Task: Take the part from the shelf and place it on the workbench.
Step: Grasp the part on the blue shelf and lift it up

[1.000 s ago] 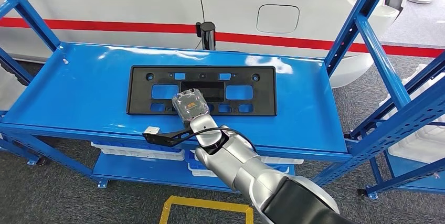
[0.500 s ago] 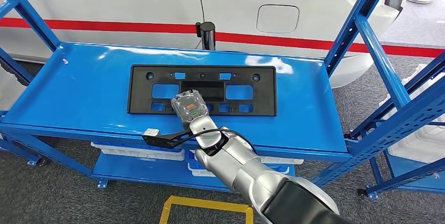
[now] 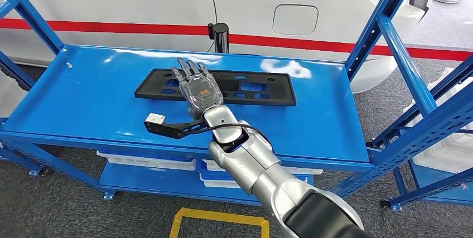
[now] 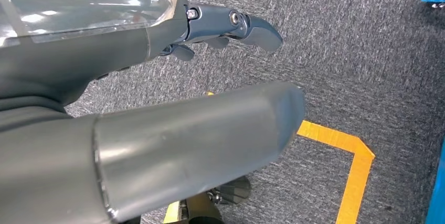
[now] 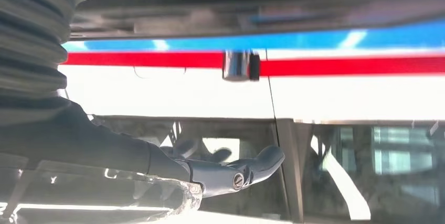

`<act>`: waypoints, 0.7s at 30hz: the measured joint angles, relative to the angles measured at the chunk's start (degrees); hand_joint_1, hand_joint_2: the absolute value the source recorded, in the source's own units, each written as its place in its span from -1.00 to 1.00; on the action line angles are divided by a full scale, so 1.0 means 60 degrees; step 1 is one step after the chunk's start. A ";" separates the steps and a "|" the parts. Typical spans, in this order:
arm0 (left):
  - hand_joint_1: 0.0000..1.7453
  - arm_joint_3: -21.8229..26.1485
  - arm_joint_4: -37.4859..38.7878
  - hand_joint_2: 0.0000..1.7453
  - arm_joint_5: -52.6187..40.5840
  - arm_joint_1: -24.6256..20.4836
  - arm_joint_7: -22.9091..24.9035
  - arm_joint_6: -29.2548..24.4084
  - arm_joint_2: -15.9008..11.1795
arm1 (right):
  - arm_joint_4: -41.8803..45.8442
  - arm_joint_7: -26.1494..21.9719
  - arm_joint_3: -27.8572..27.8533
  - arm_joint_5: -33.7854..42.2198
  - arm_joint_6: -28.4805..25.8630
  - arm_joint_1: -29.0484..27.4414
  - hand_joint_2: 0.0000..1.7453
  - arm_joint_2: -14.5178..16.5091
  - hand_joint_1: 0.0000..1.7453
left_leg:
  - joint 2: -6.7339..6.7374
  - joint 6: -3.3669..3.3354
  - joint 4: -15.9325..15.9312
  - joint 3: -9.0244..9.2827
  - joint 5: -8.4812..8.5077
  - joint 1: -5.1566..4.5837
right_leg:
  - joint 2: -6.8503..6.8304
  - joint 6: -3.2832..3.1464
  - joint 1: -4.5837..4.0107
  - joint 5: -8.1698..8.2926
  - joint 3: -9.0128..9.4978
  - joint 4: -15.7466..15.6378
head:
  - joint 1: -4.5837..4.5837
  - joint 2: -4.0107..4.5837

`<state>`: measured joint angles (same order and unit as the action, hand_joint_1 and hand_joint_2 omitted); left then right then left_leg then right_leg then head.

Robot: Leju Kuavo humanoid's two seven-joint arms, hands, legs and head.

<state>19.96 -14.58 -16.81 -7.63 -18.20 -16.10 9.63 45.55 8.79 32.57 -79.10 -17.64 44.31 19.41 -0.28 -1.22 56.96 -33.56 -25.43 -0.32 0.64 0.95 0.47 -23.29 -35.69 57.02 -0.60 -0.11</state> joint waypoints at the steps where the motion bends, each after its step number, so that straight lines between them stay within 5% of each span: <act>1: -1.00 0.0002 0.0000 -1.00 0.0004 -0.0009 0.0005 -0.0034 0.0005 | 0.0182 -0.0046 -0.0053 -0.0012 -0.0029 -0.0008 1.00 0.0000 -1.00 | 0.0000 0.0000 0.0000 0.0000 0.0000 0.0000 | 0.0000 0.0000 0.0000 0.0000 0.0000 0.0000 | 0.0001 0.0000; 11: -1.00 0.0017 0.0000 -1.00 0.0034 -0.0018 -0.0033 -0.0118 0.0005 | 0.1507 -0.0432 -0.0252 -0.0301 0.0072 -0.0010 1.00 0.0015 -1.00 | 0.0000 0.0000 0.0000 -0.0001 0.0000 0.0000 | -0.0001 0.0000 0.0000 0.0000 0.0001 0.0000 | 0.0001 0.0000; 21: -1.00 0.0179 0.0001 -1.00 0.0203 -0.0017 -0.0082 -0.0102 -0.0017 | 0.0987 -0.0180 -0.0149 -0.0180 0.0115 0.0024 1.00 0.0137 -1.00 | -0.0001 0.0000 -0.0001 -0.0005 0.0000 0.0000 | -0.0002 0.0000 0.0000 0.0000 0.0001 0.0000 | 0.0001 0.0000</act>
<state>21.03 -14.57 -15.60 -7.73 -18.69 -16.71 9.53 51.47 7.71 31.68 -80.18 -16.96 44.45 20.23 -0.28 -1.22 56.95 -33.59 -25.43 -0.32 0.63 0.95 0.48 -23.29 -35.68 57.02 -0.59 -0.11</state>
